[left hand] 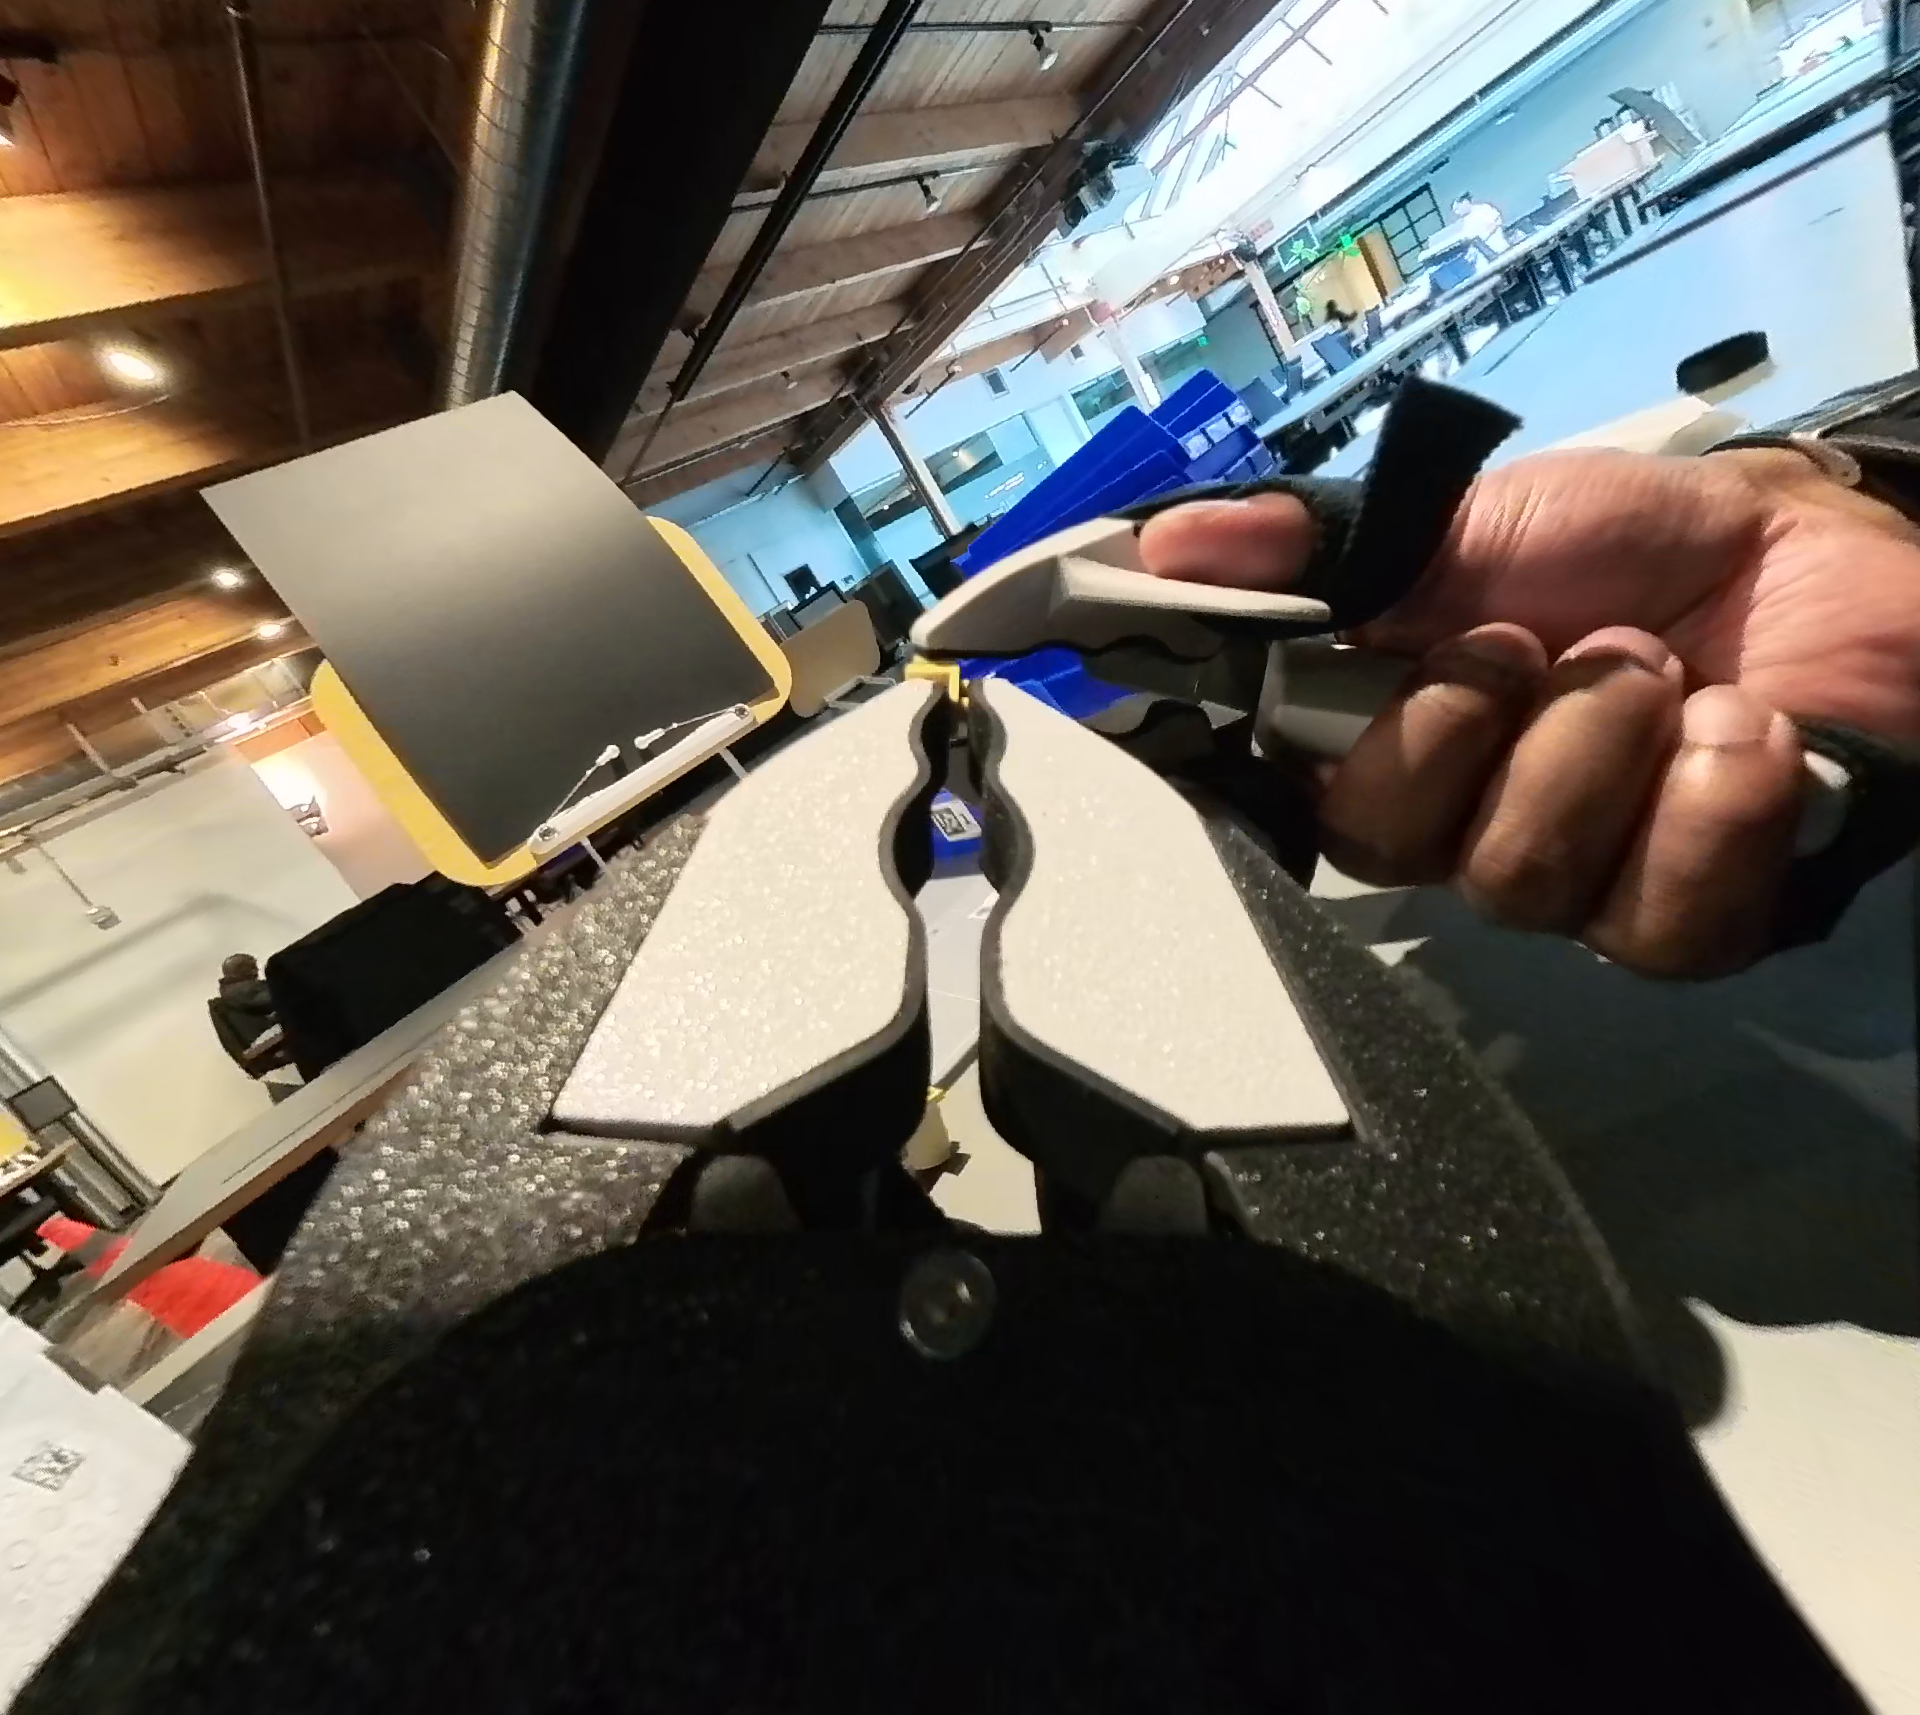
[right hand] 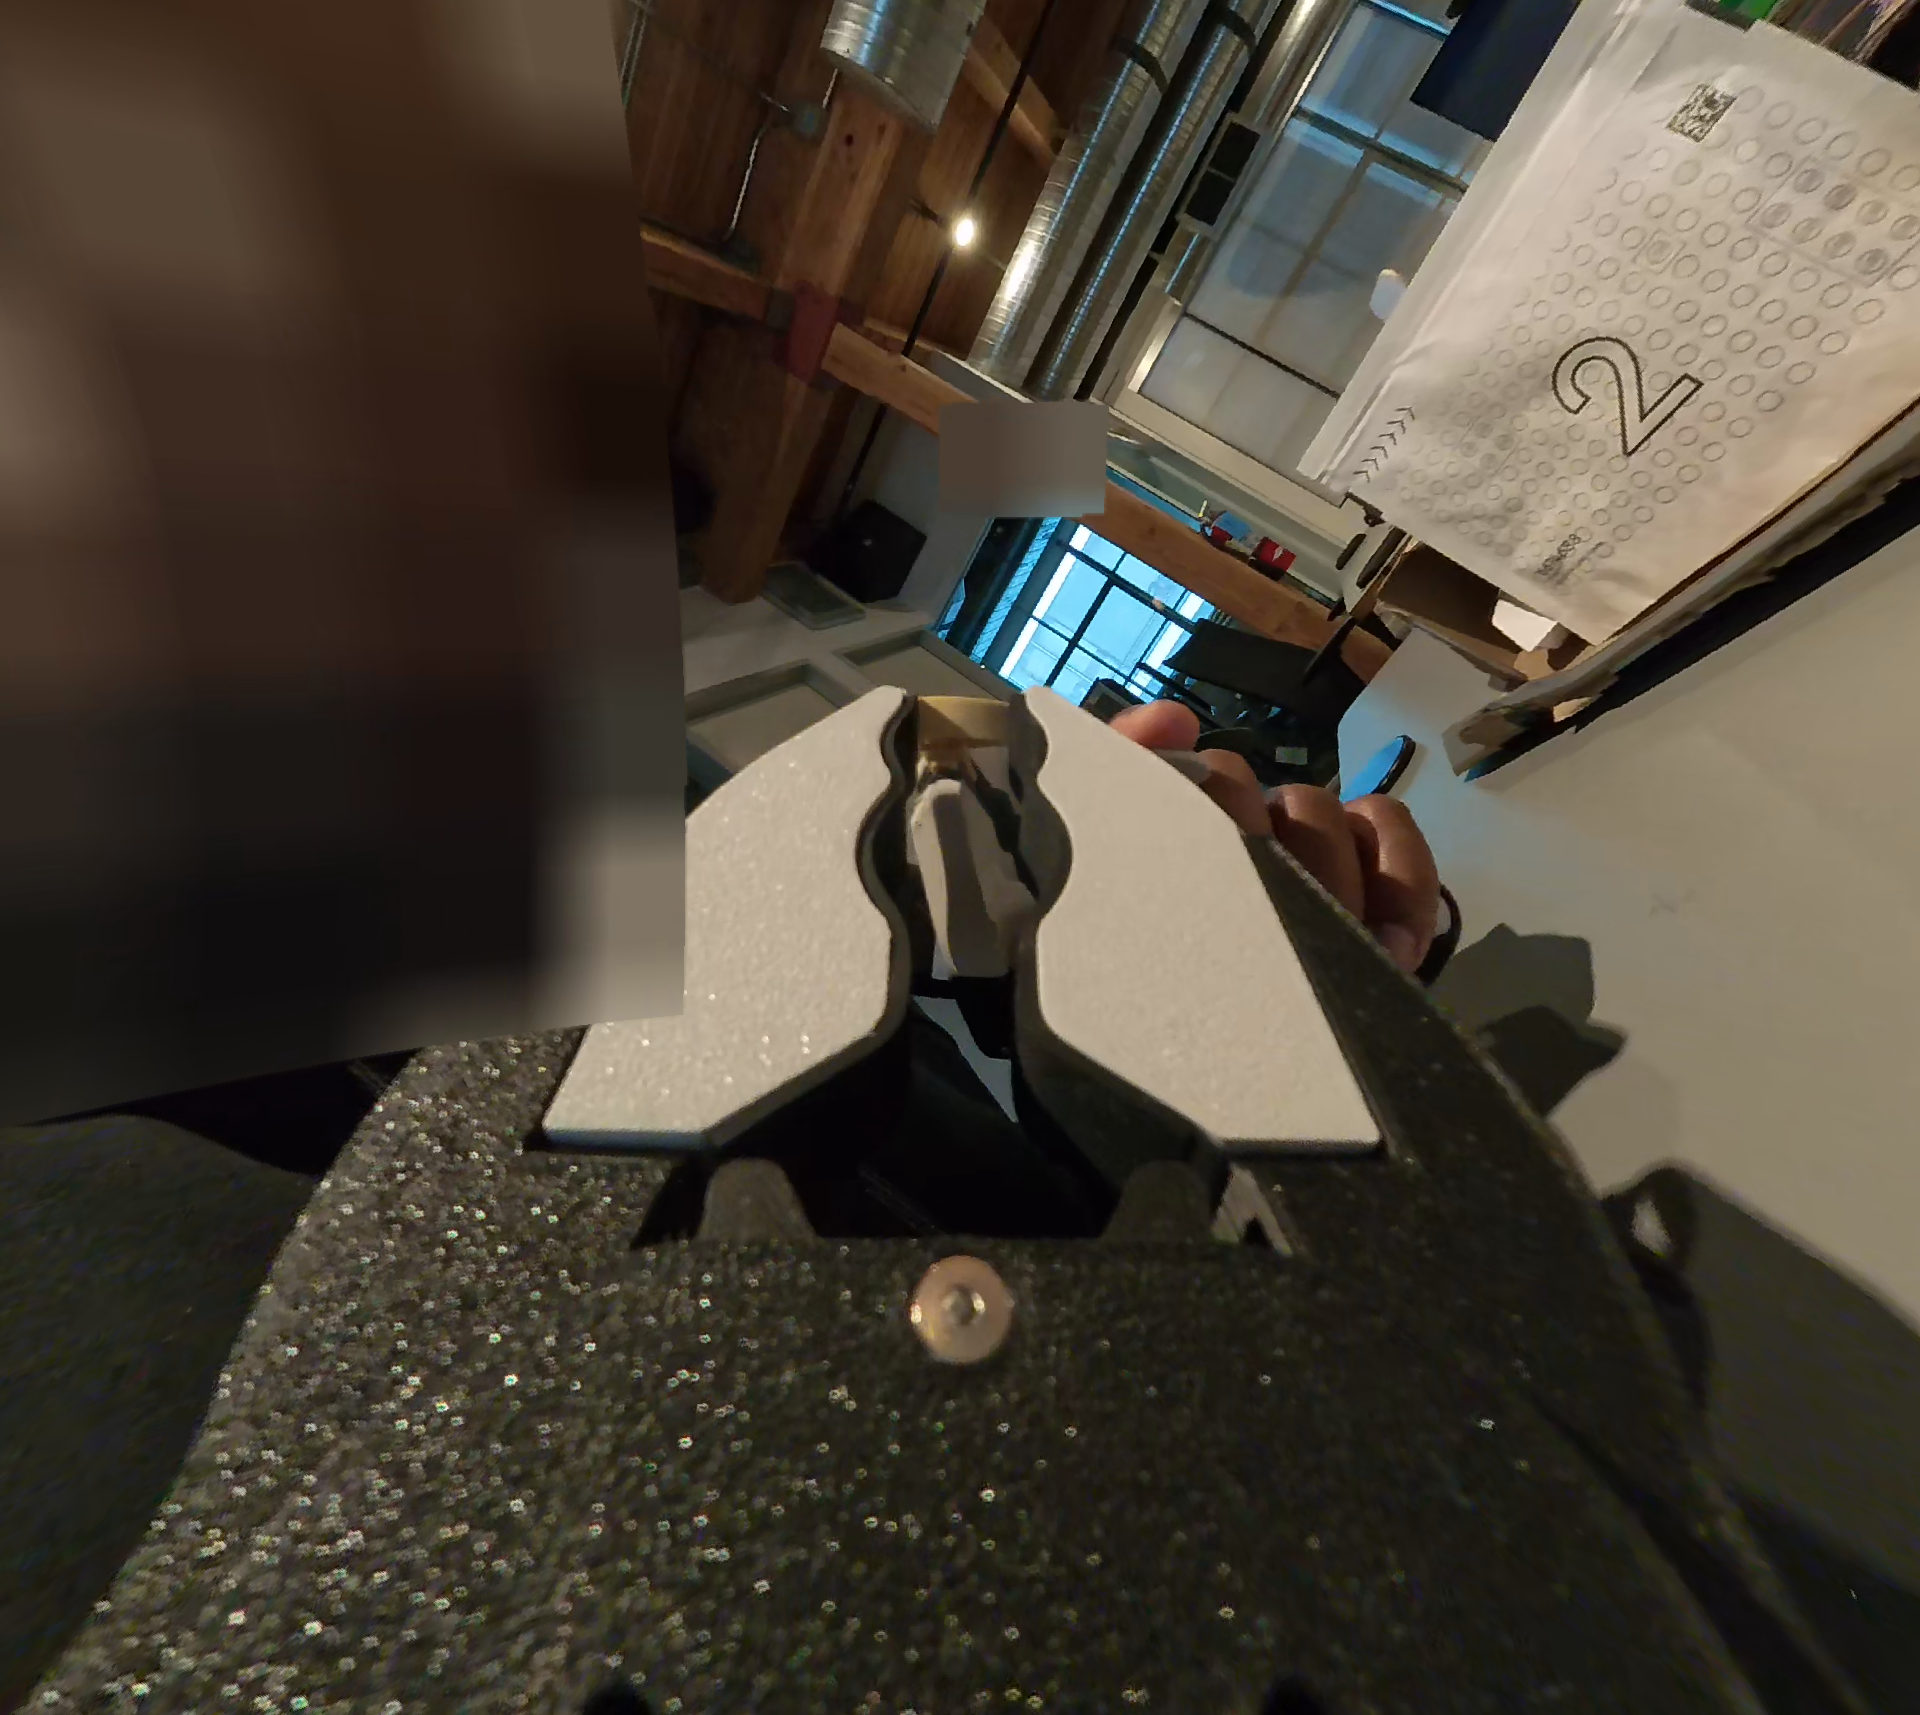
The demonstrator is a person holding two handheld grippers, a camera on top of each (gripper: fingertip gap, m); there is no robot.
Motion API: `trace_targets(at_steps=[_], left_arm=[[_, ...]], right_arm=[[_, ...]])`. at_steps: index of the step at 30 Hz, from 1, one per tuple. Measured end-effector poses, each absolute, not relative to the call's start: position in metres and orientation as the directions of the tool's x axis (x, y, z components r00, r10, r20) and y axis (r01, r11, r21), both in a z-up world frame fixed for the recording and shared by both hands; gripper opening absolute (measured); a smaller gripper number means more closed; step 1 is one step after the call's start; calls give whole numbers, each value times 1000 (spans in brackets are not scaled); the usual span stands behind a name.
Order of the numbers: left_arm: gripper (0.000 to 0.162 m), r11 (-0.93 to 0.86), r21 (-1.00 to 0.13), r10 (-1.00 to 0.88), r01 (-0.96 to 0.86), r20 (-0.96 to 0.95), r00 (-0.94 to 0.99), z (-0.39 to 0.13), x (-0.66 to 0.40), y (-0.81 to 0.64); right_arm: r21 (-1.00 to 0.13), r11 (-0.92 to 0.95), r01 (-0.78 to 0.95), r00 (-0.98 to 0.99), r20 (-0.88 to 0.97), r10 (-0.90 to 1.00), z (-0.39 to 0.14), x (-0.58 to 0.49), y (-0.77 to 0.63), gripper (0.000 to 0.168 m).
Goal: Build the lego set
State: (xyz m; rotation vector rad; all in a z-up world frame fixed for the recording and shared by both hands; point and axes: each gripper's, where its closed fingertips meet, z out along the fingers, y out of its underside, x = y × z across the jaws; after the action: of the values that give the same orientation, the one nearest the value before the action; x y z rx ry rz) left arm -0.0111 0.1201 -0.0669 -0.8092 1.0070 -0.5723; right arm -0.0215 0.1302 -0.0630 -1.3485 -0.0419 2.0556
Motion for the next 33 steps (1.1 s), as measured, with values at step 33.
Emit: trace_targets(at_steps=[33], left_arm=[[3, 690, -695, -709, 200, -595, 378, -60, -14, 92]], right_arm=[[-502, -723, -474, -156, -761, 630, -55, -24, 103, 16]])
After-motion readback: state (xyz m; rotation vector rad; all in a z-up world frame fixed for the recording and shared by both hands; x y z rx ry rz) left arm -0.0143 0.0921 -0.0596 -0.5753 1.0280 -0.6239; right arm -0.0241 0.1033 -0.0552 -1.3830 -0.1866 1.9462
